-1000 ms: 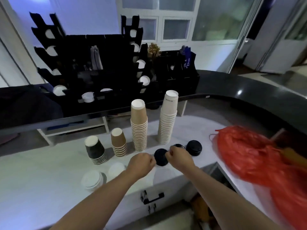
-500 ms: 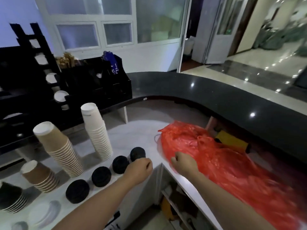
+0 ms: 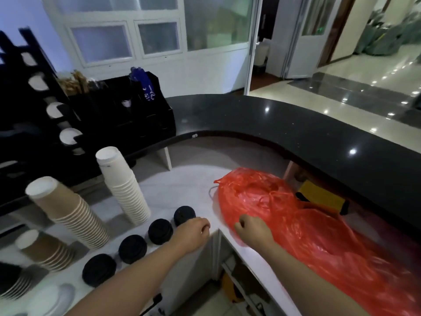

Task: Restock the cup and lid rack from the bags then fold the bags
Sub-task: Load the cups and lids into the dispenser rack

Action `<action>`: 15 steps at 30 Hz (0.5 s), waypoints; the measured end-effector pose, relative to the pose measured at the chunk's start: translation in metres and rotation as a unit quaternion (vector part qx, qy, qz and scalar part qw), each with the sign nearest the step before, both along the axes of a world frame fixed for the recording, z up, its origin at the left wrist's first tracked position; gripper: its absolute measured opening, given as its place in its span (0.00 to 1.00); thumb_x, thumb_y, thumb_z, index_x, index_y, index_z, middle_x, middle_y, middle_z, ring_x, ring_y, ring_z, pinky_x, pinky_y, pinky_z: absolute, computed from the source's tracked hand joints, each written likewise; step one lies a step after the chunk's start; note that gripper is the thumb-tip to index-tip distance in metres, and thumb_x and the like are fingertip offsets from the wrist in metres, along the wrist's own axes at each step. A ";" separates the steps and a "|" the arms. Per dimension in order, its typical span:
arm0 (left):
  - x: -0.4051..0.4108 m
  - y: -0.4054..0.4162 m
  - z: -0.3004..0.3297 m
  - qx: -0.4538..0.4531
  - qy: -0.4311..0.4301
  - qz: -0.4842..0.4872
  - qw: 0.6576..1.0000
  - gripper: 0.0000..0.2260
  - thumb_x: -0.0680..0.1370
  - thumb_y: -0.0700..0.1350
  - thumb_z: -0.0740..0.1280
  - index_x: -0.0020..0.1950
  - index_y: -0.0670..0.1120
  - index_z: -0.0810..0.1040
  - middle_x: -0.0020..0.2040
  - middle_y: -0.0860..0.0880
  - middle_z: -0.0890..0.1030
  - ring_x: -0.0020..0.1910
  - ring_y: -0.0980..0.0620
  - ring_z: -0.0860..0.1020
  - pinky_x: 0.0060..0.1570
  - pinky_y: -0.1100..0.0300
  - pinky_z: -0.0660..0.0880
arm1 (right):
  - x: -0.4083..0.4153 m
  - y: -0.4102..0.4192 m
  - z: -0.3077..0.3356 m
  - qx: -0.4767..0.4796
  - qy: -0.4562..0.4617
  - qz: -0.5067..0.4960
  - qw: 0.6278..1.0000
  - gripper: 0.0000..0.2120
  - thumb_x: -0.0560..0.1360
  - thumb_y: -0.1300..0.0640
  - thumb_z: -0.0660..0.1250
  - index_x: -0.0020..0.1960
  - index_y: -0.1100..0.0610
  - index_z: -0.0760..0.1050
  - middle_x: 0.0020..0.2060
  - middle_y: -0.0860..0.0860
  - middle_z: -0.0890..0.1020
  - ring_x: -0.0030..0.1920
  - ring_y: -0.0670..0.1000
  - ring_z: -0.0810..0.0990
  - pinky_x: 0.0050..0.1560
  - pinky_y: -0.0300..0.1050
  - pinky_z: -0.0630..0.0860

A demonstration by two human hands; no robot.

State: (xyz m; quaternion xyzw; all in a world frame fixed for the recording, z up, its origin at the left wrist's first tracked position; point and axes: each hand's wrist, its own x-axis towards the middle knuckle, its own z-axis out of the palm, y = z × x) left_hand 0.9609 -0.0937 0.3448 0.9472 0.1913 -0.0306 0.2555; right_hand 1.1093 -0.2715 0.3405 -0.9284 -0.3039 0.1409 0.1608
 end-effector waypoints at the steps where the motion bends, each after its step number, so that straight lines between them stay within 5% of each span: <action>1: -0.009 0.007 -0.001 0.000 -0.003 0.017 1.000 0.11 0.81 0.49 0.59 0.54 0.51 0.80 0.52 0.55 0.81 0.48 0.54 0.78 0.47 0.54 0.78 | -0.003 0.011 0.000 0.000 -0.001 0.015 1.000 0.13 0.74 0.48 0.59 0.36 0.57 0.66 0.30 0.51 0.73 0.35 0.58 0.73 0.32 0.48 0.63; 4: -0.040 0.028 -0.002 0.010 0.000 0.060 0.998 0.10 0.81 0.50 0.59 0.55 0.52 0.79 0.50 0.55 0.80 0.47 0.52 0.78 0.42 0.56 0.74 | -0.021 0.047 0.001 0.002 0.014 0.064 0.998 0.14 0.73 0.48 0.59 0.34 0.55 0.65 0.29 0.50 0.71 0.35 0.57 0.73 0.33 0.48 0.64; 9: -0.113 0.064 -0.006 0.012 -0.003 0.123 0.992 0.08 0.80 0.49 0.58 0.41 0.55 0.71 0.40 0.55 0.73 0.41 0.52 0.75 0.38 0.55 0.71 | -0.082 0.114 0.000 -0.001 0.031 0.157 0.987 0.13 0.74 0.46 0.57 0.35 0.52 0.65 0.30 0.49 0.73 0.31 0.52 0.71 0.28 0.44 0.62; 15: -0.238 0.126 -0.022 0.026 -0.002 0.200 0.979 0.11 0.82 0.51 0.58 0.58 0.51 0.78 0.56 0.51 0.79 0.53 0.47 0.79 0.53 0.51 0.77 | -0.188 0.201 -0.003 0.014 0.051 0.246 0.968 0.14 0.77 0.49 0.60 0.34 0.51 0.66 0.30 0.47 0.75 0.32 0.50 0.74 0.31 0.46 0.68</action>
